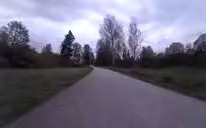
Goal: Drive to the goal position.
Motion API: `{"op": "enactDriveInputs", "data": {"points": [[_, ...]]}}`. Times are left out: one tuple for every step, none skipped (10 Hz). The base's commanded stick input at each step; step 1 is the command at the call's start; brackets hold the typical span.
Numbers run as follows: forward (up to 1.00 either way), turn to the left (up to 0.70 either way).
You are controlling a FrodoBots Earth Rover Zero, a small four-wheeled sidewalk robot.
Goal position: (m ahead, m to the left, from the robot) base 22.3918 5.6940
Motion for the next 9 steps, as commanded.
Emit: {"op": "enactDriveInputs", "data": {"points": [[1.0,0.0],[1.0,0.0],[1.0,0.0],[1.0,0.0],[1.0,0.0],[1.0,0.0],[1.0,0.0],[1.0,0.0],[1.0,0.0]]}}
